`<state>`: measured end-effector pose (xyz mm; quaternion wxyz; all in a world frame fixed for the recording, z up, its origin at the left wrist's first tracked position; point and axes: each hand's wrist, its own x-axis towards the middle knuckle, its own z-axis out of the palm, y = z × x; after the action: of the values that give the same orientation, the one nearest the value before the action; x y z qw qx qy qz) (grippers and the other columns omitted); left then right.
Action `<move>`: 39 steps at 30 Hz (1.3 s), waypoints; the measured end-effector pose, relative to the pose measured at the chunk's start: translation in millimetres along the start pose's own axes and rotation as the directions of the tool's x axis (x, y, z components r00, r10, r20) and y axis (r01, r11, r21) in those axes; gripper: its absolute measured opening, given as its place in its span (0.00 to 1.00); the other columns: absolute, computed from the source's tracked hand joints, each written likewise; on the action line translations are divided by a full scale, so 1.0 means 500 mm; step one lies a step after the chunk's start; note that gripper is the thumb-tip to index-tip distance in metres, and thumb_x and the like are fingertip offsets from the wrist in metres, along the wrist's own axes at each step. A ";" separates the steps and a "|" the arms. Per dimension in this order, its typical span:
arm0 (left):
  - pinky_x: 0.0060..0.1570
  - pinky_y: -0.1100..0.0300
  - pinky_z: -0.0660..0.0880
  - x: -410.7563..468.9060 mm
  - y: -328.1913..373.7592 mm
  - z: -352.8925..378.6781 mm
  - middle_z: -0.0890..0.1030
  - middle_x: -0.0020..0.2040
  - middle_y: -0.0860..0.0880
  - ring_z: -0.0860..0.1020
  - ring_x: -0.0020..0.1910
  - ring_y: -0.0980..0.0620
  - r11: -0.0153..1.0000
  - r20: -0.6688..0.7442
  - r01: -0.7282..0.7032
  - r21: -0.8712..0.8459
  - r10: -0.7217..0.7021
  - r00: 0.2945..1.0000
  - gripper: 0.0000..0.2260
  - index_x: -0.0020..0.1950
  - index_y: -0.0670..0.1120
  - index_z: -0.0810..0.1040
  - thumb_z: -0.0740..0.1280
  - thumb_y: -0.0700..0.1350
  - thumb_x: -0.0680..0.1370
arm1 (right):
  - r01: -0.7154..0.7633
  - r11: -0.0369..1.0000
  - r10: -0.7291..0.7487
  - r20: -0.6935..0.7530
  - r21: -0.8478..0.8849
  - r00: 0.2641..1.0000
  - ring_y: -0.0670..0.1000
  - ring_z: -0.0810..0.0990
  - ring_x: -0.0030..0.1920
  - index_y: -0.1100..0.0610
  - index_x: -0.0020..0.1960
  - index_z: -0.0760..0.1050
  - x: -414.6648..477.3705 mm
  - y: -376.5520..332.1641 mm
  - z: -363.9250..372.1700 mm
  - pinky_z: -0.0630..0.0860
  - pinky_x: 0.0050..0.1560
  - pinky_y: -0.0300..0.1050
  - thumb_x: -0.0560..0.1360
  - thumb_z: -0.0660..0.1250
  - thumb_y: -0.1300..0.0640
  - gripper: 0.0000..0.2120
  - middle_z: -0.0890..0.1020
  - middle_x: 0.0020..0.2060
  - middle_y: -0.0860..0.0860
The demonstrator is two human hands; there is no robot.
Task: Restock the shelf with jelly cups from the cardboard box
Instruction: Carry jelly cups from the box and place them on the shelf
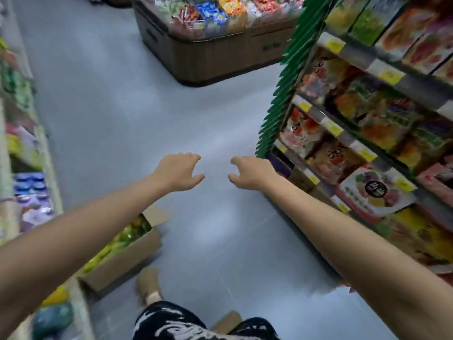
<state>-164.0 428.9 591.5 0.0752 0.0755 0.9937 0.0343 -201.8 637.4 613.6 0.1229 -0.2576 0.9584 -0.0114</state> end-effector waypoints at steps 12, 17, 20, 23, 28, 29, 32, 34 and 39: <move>0.61 0.49 0.72 -0.155 -0.507 0.068 0.74 0.67 0.44 0.73 0.65 0.41 0.880 0.209 0.470 -0.067 -0.448 0.869 0.25 0.69 0.46 0.69 0.62 0.58 0.77 | 0.281 0.958 -0.285 0.105 0.049 0.953 0.57 0.74 0.63 0.54 0.72 0.65 0.320 -0.429 0.060 0.72 0.56 0.48 0.79 0.58 0.48 0.23 0.76 0.64 0.54; 0.59 0.52 0.71 -0.194 -0.690 0.096 0.74 0.68 0.43 0.72 0.66 0.41 0.837 0.295 0.543 -0.065 -0.504 0.812 0.24 0.70 0.45 0.69 0.60 0.57 0.79 | 0.328 0.943 -0.331 0.207 0.049 0.921 0.57 0.74 0.63 0.53 0.71 0.66 0.453 -0.601 0.108 0.72 0.56 0.50 0.79 0.57 0.48 0.22 0.76 0.63 0.54; 0.57 0.53 0.71 -0.211 -0.779 0.121 0.74 0.67 0.44 0.73 0.65 0.42 0.822 0.339 0.565 -0.069 -0.513 0.788 0.23 0.69 0.44 0.69 0.60 0.56 0.79 | 0.322 0.945 -0.324 0.279 0.053 0.904 0.57 0.74 0.63 0.52 0.71 0.67 0.512 -0.684 0.138 0.72 0.58 0.51 0.79 0.57 0.47 0.22 0.76 0.63 0.54; 0.56 0.52 0.72 -0.223 -0.842 0.145 0.75 0.65 0.44 0.74 0.64 0.42 0.795 0.387 0.599 -0.101 -0.523 0.760 0.22 0.68 0.45 0.70 0.60 0.56 0.79 | 0.333 0.941 -0.331 0.340 0.054 0.880 0.58 0.76 0.60 0.53 0.68 0.70 0.552 -0.741 0.163 0.73 0.55 0.50 0.79 0.57 0.48 0.20 0.78 0.61 0.54; 0.48 0.55 0.70 -0.244 -0.892 0.220 0.76 0.64 0.45 0.75 0.61 0.43 0.708 0.435 0.677 -0.200 -0.554 0.709 0.21 0.67 0.46 0.71 0.61 0.55 0.78 | 0.361 0.932 -0.342 0.431 0.039 0.835 0.58 0.76 0.59 0.55 0.66 0.70 0.603 -0.796 0.225 0.73 0.53 0.50 0.78 0.56 0.49 0.19 0.78 0.59 0.55; 0.47 0.56 0.69 -0.245 -0.893 0.237 0.76 0.64 0.45 0.75 0.61 0.42 0.695 0.451 0.688 -0.209 -0.556 0.698 0.21 0.67 0.46 0.71 0.61 0.55 0.78 | 0.365 0.930 -0.346 0.453 0.047 0.822 0.59 0.76 0.59 0.55 0.66 0.70 0.612 -0.803 0.241 0.73 0.52 0.50 0.78 0.56 0.48 0.19 0.78 0.59 0.55; 0.51 0.54 0.71 -0.247 -0.886 0.295 0.75 0.65 0.44 0.74 0.62 0.42 0.643 0.534 0.739 -0.202 -0.560 0.633 0.21 0.69 0.46 0.69 0.60 0.55 0.79 | 0.383 0.921 -0.361 0.502 0.062 0.786 0.60 0.77 0.57 0.56 0.65 0.70 0.634 -0.817 0.301 0.71 0.47 0.48 0.79 0.57 0.49 0.19 0.79 0.57 0.56; 0.52 0.54 0.72 -0.247 -0.885 0.350 0.76 0.64 0.45 0.74 0.62 0.42 0.600 0.563 0.774 -0.202 -0.576 0.593 0.20 0.67 0.46 0.70 0.60 0.55 0.79 | 0.402 0.913 -0.377 0.532 0.075 0.758 0.59 0.77 0.56 0.56 0.65 0.71 0.648 -0.823 0.348 0.70 0.45 0.46 0.79 0.57 0.51 0.18 0.79 0.56 0.56; 0.46 0.56 0.70 -0.238 -0.883 0.515 0.76 0.63 0.45 0.75 0.61 0.43 0.482 0.603 0.842 -0.241 -0.606 0.519 0.18 0.67 0.45 0.71 0.60 0.52 0.80 | 0.428 0.900 -0.391 0.593 0.085 0.704 0.56 0.77 0.52 0.56 0.65 0.70 0.692 -0.838 0.506 0.67 0.40 0.44 0.79 0.56 0.52 0.16 0.79 0.54 0.55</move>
<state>-71.8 -10.3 319.5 0.3209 -0.3822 0.8327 0.2400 -224.9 112.8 324.4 0.4044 -0.4575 0.7887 0.0714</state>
